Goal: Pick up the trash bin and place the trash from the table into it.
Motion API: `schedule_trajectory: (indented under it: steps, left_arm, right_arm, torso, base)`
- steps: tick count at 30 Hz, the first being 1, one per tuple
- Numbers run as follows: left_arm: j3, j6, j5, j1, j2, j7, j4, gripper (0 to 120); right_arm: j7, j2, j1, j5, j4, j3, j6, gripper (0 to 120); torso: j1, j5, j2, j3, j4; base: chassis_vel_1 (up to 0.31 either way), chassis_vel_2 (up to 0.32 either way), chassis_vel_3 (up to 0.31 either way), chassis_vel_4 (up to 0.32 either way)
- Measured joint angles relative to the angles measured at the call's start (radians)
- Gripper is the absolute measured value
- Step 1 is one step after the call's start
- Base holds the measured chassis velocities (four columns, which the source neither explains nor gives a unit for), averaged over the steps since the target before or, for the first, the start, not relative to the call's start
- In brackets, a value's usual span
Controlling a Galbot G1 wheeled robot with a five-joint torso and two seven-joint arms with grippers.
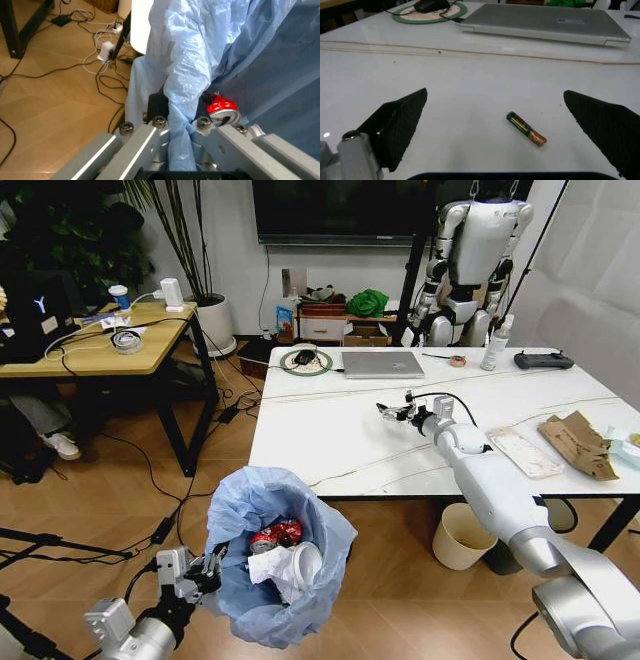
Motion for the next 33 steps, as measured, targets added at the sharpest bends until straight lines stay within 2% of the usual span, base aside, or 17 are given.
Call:
schedule_trajectory:
  steps: [7,24,30,33]
  left_arm:
    - [-0.001,0.0,-0.004,-0.002,0.001,-0.001,0.003,0]
    - [0.001,0.0,-0.007,-0.005,0.003,-0.003,0.009,0]
    - [0.001,-0.001,-0.007,-0.005,0.003,-0.003,0.009,0]
    - [0.003,-0.001,-0.007,-0.006,0.002,-0.003,0.01,0]
  right_arm:
    - [-0.011,0.009,0.003,-0.016,-0.05,0.013,0.005,100]
    - [-0.012,0.022,-0.009,-0.021,-0.065,0.023,-0.01,100]
    - [-0.01,0.024,-0.009,-0.02,-0.069,0.028,-0.014,84]
    - [-0.008,0.024,-0.009,-0.02,-0.071,0.032,-0.016,71]
  torso:
    - [0.0,0.0,0.0,0.0,0.0]
    - [0.0,-0.0001,0.0,0.0,0.0001]
    - [0.0,0.0,0.0,0.0,0.0001]
    - [0.0,0.0,0.0,0.0,0.0001]
  base:
    - [0.0,0.0,0.0,0.0]
    - [0.0,0.0,0.0,0.0]
    - [0.0,0.0,0.0,0.0]
    - [0.0,0.0,0.0,0.0]
